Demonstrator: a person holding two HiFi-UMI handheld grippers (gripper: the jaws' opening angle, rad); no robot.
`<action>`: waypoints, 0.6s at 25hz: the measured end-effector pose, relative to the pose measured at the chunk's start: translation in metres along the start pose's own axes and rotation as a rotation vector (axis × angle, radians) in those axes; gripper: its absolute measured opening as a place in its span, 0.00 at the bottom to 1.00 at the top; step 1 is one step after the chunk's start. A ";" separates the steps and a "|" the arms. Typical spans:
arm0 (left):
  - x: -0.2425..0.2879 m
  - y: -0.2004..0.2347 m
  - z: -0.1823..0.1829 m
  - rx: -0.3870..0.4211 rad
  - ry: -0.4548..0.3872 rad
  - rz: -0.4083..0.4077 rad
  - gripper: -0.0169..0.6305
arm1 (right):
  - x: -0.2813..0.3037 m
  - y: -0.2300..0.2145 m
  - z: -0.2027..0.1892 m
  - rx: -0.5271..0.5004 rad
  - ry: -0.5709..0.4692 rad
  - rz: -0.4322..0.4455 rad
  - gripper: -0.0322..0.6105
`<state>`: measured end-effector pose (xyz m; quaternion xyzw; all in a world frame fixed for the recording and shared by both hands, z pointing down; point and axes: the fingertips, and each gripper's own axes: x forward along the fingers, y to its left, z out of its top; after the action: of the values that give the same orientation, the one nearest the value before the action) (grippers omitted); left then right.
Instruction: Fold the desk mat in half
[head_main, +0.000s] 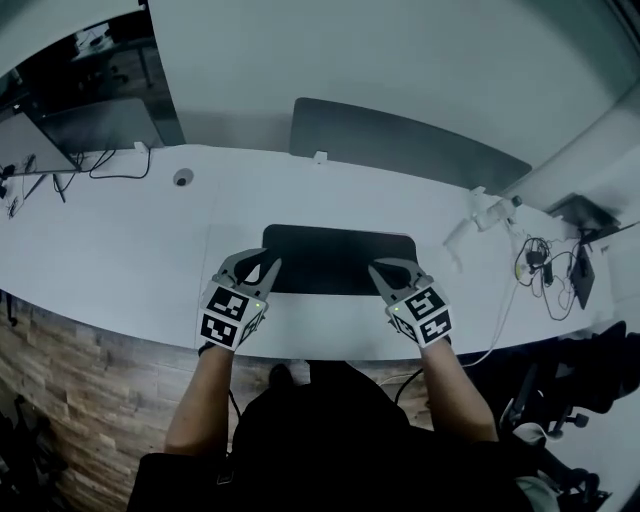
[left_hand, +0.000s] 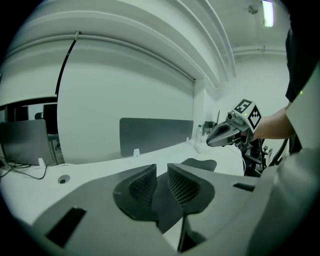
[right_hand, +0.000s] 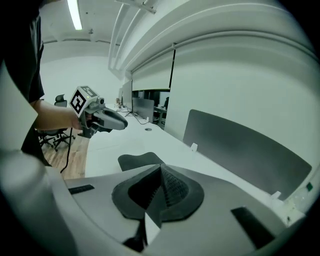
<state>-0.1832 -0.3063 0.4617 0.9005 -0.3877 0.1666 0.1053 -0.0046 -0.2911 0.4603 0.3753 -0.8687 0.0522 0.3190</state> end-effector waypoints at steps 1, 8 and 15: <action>-0.007 -0.006 0.003 0.004 -0.015 -0.007 0.12 | -0.010 0.005 0.003 0.009 -0.013 -0.010 0.05; -0.052 -0.025 0.036 -0.019 -0.152 0.024 0.08 | -0.071 0.031 0.018 0.025 -0.083 -0.045 0.05; -0.079 -0.053 0.045 -0.089 -0.180 -0.005 0.07 | -0.118 0.032 0.043 0.113 -0.249 -0.060 0.05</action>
<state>-0.1852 -0.2328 0.3871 0.9072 -0.4003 0.0674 0.1101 0.0121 -0.2100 0.3613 0.4221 -0.8857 0.0443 0.1884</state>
